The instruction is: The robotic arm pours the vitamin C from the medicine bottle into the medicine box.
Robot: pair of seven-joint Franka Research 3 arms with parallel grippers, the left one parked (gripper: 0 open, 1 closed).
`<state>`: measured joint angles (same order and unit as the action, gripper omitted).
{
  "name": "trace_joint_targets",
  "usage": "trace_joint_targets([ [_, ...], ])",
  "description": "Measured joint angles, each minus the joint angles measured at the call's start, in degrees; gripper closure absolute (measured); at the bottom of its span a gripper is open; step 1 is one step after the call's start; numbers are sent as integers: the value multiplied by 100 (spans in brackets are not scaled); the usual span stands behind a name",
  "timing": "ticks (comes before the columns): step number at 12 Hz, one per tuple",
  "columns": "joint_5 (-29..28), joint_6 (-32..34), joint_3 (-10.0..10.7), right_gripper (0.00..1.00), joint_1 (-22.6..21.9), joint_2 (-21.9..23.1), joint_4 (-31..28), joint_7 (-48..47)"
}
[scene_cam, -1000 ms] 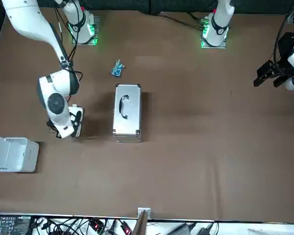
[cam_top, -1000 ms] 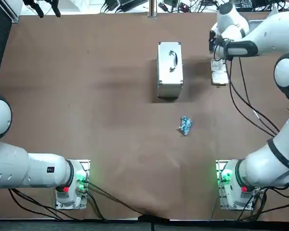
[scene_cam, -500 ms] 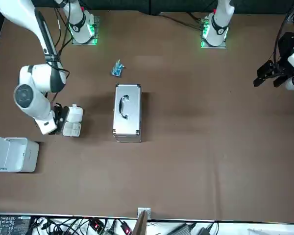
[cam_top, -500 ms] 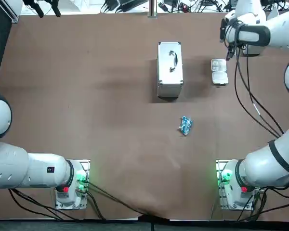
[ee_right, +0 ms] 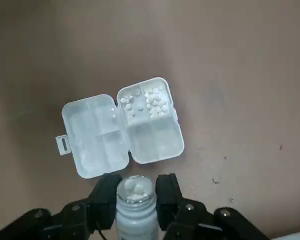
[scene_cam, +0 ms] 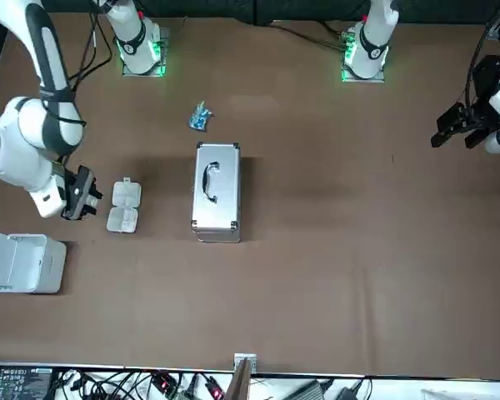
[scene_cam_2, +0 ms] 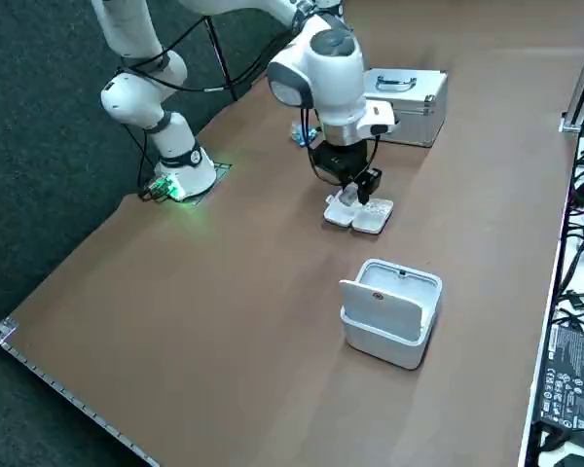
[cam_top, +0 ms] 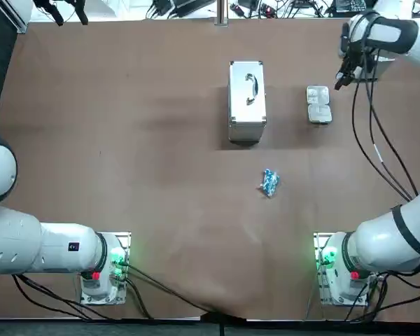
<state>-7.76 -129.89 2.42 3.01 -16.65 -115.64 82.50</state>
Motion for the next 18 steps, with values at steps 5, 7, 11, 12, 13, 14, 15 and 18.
trace_joint_targets([
  [5,-2109,-5,738,58,13,236,-387,1862],
  [7,-2863,1,957,58,10,244,-504,2615],
  [11,-4333,652,1529,58,11,239,-695,4100],
  [12,-4705,857,1677,58,11,227,-766,4478],
  [13,-5055,1030,1816,58,11,204,-849,4854],
  [14,-5367,1207,1947,58,11,162,-936,5208],
  [15,-5609,1427,2075,58,11,88,-1005,5485],
  [18,-6258,2110,2432,58,25,-315,-1083,6132],
])
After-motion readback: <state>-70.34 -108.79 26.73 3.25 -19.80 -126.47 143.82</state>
